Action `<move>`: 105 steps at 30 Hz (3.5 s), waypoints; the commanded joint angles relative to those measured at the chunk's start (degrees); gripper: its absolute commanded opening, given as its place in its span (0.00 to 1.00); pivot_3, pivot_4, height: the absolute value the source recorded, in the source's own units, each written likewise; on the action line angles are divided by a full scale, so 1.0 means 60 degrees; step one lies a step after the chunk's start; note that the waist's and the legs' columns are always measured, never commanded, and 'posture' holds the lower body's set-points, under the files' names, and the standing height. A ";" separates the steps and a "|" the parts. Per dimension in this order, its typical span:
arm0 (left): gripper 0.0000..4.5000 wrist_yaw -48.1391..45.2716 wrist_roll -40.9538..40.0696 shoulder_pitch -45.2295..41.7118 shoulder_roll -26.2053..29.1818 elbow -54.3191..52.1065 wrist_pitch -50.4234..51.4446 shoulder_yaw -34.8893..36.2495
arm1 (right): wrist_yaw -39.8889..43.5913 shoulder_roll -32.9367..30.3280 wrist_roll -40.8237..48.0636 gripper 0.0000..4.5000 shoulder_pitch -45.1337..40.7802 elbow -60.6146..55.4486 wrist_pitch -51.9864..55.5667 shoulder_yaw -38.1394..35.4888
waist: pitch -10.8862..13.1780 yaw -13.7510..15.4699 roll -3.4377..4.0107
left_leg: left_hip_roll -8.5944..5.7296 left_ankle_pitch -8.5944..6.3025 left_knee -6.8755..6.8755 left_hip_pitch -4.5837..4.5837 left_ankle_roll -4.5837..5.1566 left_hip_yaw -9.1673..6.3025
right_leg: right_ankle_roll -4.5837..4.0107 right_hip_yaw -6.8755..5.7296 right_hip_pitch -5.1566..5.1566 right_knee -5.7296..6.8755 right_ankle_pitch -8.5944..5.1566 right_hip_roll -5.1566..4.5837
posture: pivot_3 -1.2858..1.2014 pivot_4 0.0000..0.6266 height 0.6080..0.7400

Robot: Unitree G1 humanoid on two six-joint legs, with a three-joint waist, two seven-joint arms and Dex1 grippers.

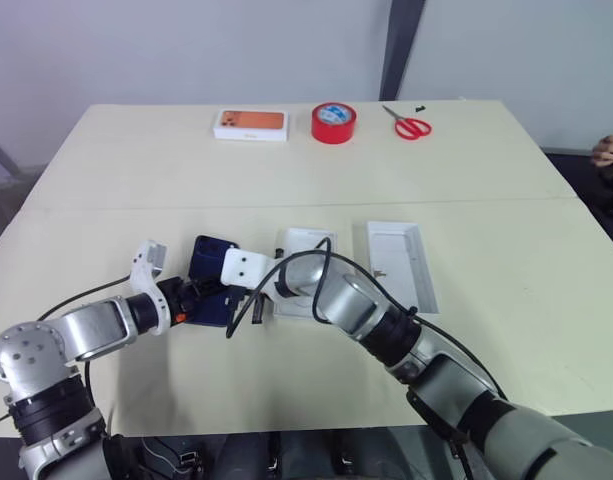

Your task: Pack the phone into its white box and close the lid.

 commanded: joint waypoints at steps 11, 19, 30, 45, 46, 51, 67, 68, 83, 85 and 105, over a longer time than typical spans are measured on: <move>0.48 0.1756 -0.2887 0.0942 0.0891 0.0304 -0.2008 -0.0689 | 0.0139 -0.0212 0.0032 0.00 -0.0058 -0.1005 0.0098 -0.0271 | 0.0005 -0.0003 -0.0006 | 0.0000 0.0003 -0.0007 -0.0008 -0.0007 0.0000 | -0.0001 0.0001 -0.0016 -0.0001 0.0000 -0.0003 | 0.52 0.24 0.84; 0.42 0.2685 -0.5080 0.1902 0.1503 0.0053 -0.3991 -0.1720 | 0.0355 -0.0713 0.0180 0.00 0.0068 -0.2291 0.0653 -0.0521 | 0.0007 -0.0008 -0.0004 | 0.0001 0.0002 -0.0011 -0.0008 -0.0008 -0.0002 | -0.0003 0.0002 -0.0020 -0.0003 -0.0002 -0.0009 | 0.52 0.24 0.84; 0.01 0.2297 -0.5642 0.1393 0.1409 -0.1039 -0.5701 -0.2281 | 0.1001 -0.2424 0.0997 0.00 0.0645 -0.4954 0.1563 -0.1670 | 0.0019 0.0114 -0.0011 | 0.0000 0.0002 -0.0022 -0.0015 -0.0005 -0.0001 | -0.0005 -0.0004 -0.0016 -0.0029 -0.0003 -0.0013 | 0.52 0.24 0.84; 0.01 0.3392 -0.4853 -0.0607 0.0057 -0.0207 -0.6210 -0.6076 | 0.1353 -0.5760 0.1903 0.00 0.2208 -0.5076 0.0513 -0.4082 | 0.0029 0.0258 -0.0020 | 0.0001 0.0003 -0.0002 -0.0021 0.0007 0.0004 | -0.0003 -0.0010 0.0007 -0.0048 -0.0001 0.0004 | 0.52 0.24 0.84; 0.01 0.3392 -0.4887 -0.0656 0.0028 -0.0183 -0.6172 -0.6157 | 0.1303 -0.5805 0.1893 0.00 0.2227 -0.5052 0.0511 -0.4092 | 0.0029 0.0262 -0.0020 | 0.0006 0.0004 0.0000 -0.0021 0.0006 0.0004 | -0.0003 -0.0010 0.0007 -0.0048 -0.0001 0.0009 | 0.52 0.24 0.84; 0.01 0.3317 -0.4761 -0.0881 -0.0158 0.0049 -0.6070 -0.6450 | 0.1147 -0.5932 0.1820 0.00 0.2342 -0.4954 0.0386 -0.4020 | 0.0030 0.0311 -0.0021 | 0.0007 0.0004 0.0017 -0.0021 0.0007 0.0003 | -0.0003 -0.0011 0.0021 -0.0053 -0.0002 0.0010 | 0.52 0.24 0.84; 0.85 0.3123 -0.4412 -0.1153 -0.0316 0.0265 -0.5526 -0.6871 | 0.0960 -0.5854 0.1484 0.00 0.2223 -0.4624 0.0061 -0.3612 | 0.0031 0.0331 -0.0022 | 0.0006 0.0004 0.0029 -0.0020 0.0008 -0.0001 | -0.0002 -0.0014 0.0031 -0.0055 -0.0002 0.0014 | 0.52 0.24 0.84; 0.96 0.3048 -0.4324 -0.1193 -0.0222 0.0230 -0.5421 -0.6894 | 0.0958 -0.5846 0.1481 0.00 0.2214 -0.4619 0.0066 -0.3608 | 0.0031 0.0332 -0.0022 | 0.0006 0.0004 0.0032 -0.0017 0.0008 -0.0002 | -0.0002 -0.0016 0.0038 -0.0056 -0.0001 0.0014 | 0.52 0.24 0.84; 0.99 0.1705 -0.2558 -0.2324 0.1622 -0.0801 -0.3977 -0.7061 | 0.0925 -0.5810 0.1488 0.00 0.2211 -0.4640 0.0163 -0.3606 | 0.0034 0.0310 -0.0021 | 0.0011 0.0003 0.0029 0.0004 0.0007 -0.0009 | -0.0003 -0.0019 0.0064 -0.0064 -0.0003 0.0023 | 0.52 0.24 0.84; 0.99 0.1564 -0.2316 -0.2432 0.1689 -0.0781 -0.3909 -0.7046 | 0.0903 -0.5778 0.1483 0.00 0.2198 -0.4609 0.0147 -0.3588 | 0.0034 0.0318 -0.0021 | 0.0011 0.0004 0.0029 0.0004 0.0007 -0.0008 | -0.0003 -0.0018 0.0064 -0.0065 -0.0003 0.0022 | 0.52 0.24 0.84; 0.29 -0.4046 0.6178 -0.1522 0.3618 -0.1919 -0.6563 -0.8894 | 0.0853 -0.5965 0.0598 0.00 0.2201 -0.4476 0.0422 -0.2584 | 0.0052 0.0473 -0.0022 | 0.0005 -0.0007 0.0020 -0.0002 0.0020 -0.0002 | -0.0033 -0.0017 0.0061 -0.0084 -0.0019 0.0005 | 0.52 0.24 0.84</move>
